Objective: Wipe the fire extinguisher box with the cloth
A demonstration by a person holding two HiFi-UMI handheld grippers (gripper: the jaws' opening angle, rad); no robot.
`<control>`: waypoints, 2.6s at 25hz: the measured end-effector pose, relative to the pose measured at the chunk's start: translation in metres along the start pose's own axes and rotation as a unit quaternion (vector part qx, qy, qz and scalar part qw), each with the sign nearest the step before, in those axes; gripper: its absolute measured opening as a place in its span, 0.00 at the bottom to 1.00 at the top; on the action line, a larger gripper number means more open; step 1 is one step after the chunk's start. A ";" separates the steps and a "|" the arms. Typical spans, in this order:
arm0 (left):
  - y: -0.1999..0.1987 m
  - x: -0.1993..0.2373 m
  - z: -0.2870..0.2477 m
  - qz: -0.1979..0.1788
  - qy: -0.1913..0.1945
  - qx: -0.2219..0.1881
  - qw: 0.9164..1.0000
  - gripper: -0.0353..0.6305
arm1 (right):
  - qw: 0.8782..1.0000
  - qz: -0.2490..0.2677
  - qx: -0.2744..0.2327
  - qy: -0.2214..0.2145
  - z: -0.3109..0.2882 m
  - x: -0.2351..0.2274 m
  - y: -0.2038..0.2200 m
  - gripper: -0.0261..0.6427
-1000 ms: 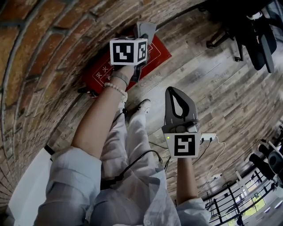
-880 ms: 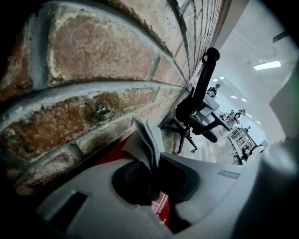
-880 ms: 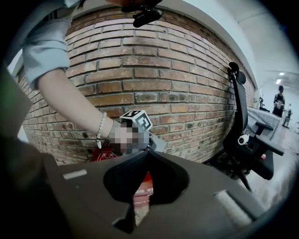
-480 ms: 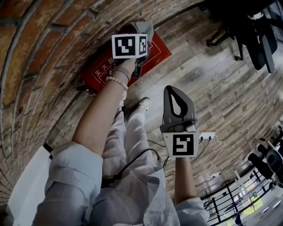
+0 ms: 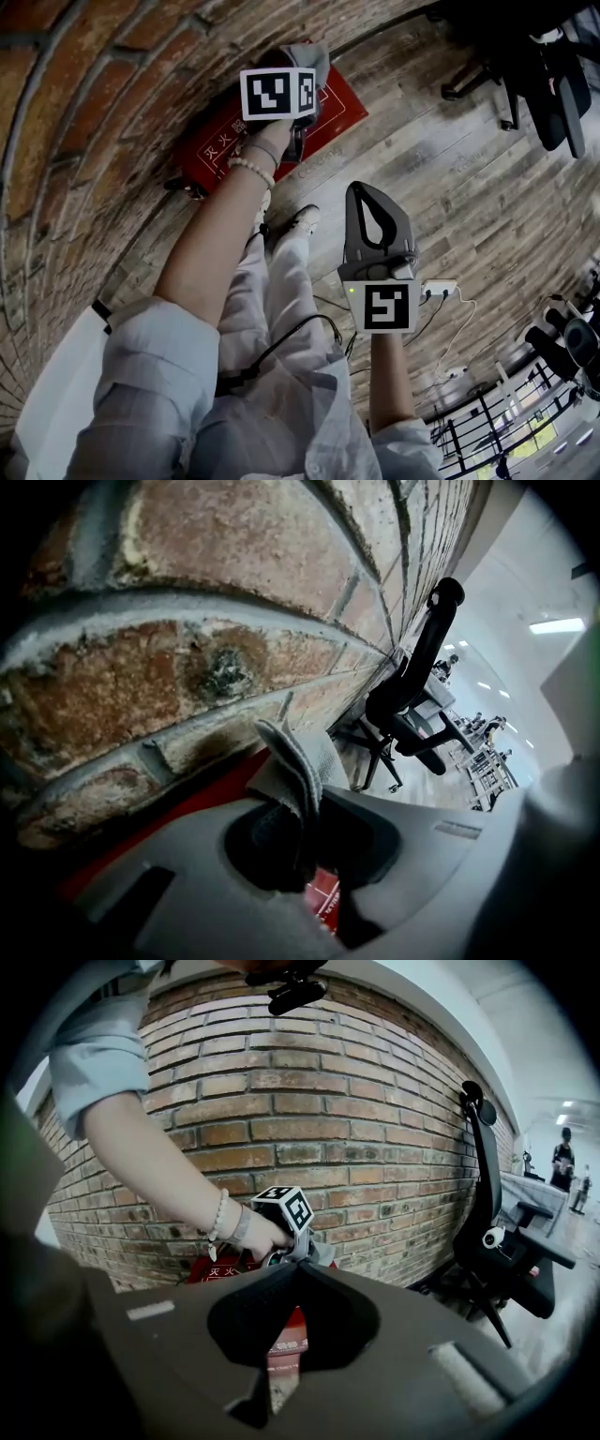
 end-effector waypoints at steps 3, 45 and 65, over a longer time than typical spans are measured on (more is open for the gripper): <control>-0.001 0.000 0.000 0.005 0.001 -0.003 1.000 0.07 | 1.000 0.002 -0.005 -0.002 -0.001 0.001 -0.002 0.05; 0.023 0.034 0.035 0.076 -0.025 -0.032 0.996 0.07 | 1.000 0.023 -0.005 -0.008 0.002 0.024 -0.012 0.05; 0.047 0.056 0.060 0.099 -0.044 -0.031 0.994 0.07 | 0.999 0.029 -0.003 -0.015 0.006 0.046 -0.012 0.05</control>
Point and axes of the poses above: the fingertips, and each gripper's own axes: z backward along the fingers, x to its left, y out of its underside, the point moved 1 cm from there along z, backward along the fingers, and after that the axes turned 4 degrees about x, right-handed, at the moved point
